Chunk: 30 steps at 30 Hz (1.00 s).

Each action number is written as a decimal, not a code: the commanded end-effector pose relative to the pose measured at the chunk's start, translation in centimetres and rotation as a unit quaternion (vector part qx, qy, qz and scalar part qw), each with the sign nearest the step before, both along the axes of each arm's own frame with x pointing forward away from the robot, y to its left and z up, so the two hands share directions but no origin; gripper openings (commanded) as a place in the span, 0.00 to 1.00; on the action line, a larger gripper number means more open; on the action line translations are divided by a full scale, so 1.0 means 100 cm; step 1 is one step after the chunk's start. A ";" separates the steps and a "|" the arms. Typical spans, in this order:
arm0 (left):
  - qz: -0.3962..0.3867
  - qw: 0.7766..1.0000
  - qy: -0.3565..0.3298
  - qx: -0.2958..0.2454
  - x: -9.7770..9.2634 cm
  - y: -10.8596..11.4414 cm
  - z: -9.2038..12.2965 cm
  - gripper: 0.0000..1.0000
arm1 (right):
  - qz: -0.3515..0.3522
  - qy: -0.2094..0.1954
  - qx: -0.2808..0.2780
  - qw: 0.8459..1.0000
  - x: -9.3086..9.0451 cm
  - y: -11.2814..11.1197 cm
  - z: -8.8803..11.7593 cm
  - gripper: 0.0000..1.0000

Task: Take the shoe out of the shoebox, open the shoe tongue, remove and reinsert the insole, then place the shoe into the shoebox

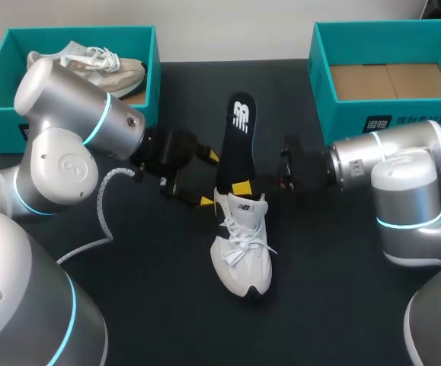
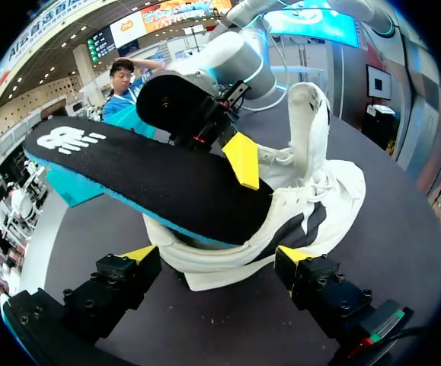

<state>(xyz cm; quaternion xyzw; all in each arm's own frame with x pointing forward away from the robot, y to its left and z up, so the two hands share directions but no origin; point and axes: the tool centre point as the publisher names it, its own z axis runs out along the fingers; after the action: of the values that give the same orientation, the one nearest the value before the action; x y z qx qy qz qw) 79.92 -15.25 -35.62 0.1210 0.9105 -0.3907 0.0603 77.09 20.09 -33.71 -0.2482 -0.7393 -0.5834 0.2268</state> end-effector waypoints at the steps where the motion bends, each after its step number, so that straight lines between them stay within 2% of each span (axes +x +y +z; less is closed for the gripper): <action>1: 0.000 1.000 -0.001 0.002 0.000 -0.001 -0.001 1.00 | -0.007 -0.006 -0.004 1.000 0.002 0.002 0.003 0.38; 7: 0.000 1.000 -0.001 0.002 0.000 -0.001 -0.001 1.00 | 0.002 -0.025 -0.011 1.000 0.018 0.002 0.014 0.39; 12: 0.000 1.000 -0.001 0.002 0.000 -0.001 -0.001 1.00 | 0.015 -0.030 -0.019 0.999 0.031 -0.002 0.018 0.34; 13: 0.000 1.000 -0.001 0.002 0.000 -0.001 -0.001 1.00 | 0.018 -0.029 -0.020 0.999 0.032 -0.002 0.017 0.25; 15: 0.000 1.000 -0.001 0.002 0.000 -0.001 -0.001 1.00 | 0.024 -0.024 -0.021 0.999 0.034 -0.003 0.014 0.15; 16: 0.000 1.000 -0.001 0.002 0.000 -0.001 -0.001 1.00 | 0.026 -0.022 -0.022 0.999 0.034 -0.003 0.013 0.06; 18: 0.000 1.000 -0.001 0.002 0.000 -0.001 -0.001 1.00 | 0.031 -0.014 -0.022 0.999 0.032 -0.004 0.009 0.00; 30: 0.000 1.000 -0.001 0.002 0.000 -0.001 -0.001 1.00 | 0.048 0.022 -0.027 0.998 0.004 -0.003 -0.010 0.00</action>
<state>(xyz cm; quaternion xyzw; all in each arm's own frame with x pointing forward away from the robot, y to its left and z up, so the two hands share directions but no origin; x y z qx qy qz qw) 79.92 -15.25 -35.62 0.1211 0.9106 -0.3906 0.0603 78.03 19.59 -34.22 -0.2287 -0.7596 -0.5501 0.2610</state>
